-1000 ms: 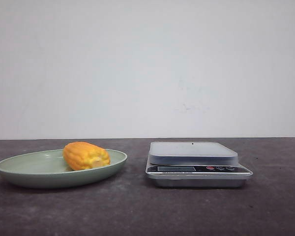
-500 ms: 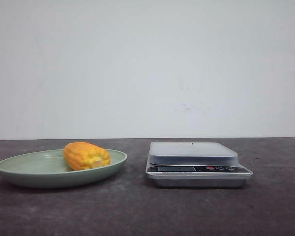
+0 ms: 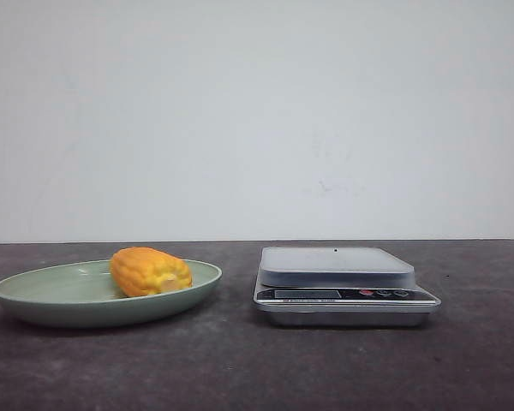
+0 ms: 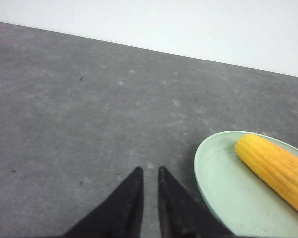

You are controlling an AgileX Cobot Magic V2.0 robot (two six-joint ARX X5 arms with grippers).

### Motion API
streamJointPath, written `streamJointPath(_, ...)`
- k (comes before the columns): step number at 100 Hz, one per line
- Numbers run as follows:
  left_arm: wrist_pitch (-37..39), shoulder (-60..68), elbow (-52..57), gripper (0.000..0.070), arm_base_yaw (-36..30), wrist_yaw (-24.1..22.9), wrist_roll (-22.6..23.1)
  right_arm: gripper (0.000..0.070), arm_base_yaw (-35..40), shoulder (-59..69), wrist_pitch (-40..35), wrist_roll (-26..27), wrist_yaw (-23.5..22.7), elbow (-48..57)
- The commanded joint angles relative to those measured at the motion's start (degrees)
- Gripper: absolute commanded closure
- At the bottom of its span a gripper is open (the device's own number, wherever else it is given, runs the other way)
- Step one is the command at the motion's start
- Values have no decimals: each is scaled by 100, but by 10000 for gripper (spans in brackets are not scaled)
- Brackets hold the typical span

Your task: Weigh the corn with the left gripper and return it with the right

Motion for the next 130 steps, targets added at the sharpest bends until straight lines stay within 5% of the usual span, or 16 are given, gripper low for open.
streamJointPath(1,-24,-11,-103,694,11,9,55,688,-7,-13,144,-22,0,-26)
streamJointPath(40,164,-11,-103,694,9,-2,-11,694,-4,-11,190,415,-352,-20)
streamJointPath(70,238,560,918,691,-7,98,-1193,696,-4,605,-236,1182,-601,1237)
streamJointPath(88,-105,1836,2603,691,-4,98,-752,691,-20,1620,-754,979,-592,2577)
streamJointPath(95,-562,2345,3351,609,-7,120,-516,584,-20,1884,-1005,968,-621,2986)
streamJointPath(107,-1147,3091,4266,234,-15,328,-529,221,-4,2247,-1342,925,-953,3480)
streamJointPath(130,-1556,4258,4850,279,-452,776,-798,189,0,2780,-1801,922,-1567,4164)
